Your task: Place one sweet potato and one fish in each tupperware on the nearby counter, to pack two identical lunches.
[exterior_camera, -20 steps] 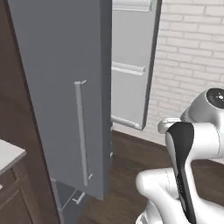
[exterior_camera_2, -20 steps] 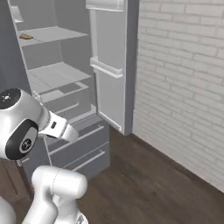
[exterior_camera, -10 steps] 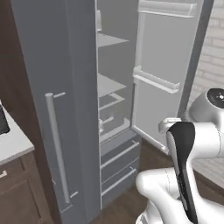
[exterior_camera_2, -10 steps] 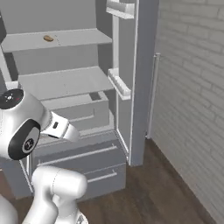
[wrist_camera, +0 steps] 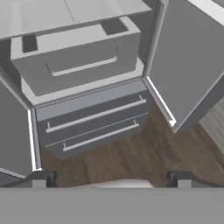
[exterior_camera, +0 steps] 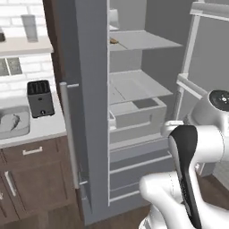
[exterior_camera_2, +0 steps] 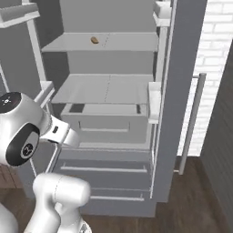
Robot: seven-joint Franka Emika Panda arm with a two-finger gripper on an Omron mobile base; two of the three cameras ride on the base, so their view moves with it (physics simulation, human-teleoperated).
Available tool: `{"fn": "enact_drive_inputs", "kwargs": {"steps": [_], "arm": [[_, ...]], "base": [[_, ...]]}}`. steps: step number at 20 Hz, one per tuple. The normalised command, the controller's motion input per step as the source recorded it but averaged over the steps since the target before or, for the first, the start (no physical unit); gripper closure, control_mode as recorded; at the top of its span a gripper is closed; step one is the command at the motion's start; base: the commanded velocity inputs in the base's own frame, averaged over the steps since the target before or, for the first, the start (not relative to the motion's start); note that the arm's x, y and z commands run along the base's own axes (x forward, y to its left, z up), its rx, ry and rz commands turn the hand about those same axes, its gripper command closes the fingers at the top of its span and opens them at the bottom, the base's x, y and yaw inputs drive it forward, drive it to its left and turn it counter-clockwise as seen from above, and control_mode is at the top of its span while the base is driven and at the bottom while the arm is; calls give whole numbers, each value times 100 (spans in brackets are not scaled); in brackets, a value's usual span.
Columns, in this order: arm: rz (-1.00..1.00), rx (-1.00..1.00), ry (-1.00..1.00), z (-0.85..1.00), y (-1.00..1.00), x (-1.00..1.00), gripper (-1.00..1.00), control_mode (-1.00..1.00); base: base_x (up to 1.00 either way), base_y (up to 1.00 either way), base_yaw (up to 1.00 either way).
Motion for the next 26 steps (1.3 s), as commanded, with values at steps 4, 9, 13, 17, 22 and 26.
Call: {"fn": "enact_drive_inputs", "kwargs": {"steps": [4, 9, 13, 17, 22, 26], "arm": [[0, 0, 0, 0, 0, 0, -100, 100], [0, 0, 0, 0, 0, 0, -100, 100], [0, 0, 0, 0, 0, 0, -100, 100], [0, 0, 0, 0, 0, 0, -100, 100], [2, 0, 0, 0, 0, 5, -100, -100], [23, -5, -24, 33, 15, -3, -100, -100]], "base": [[34, -72, 27], [48, -6, 9], [69, 9, 1], [84, 7, 3], [37, 1, 3], [0, 0, 0]]}}
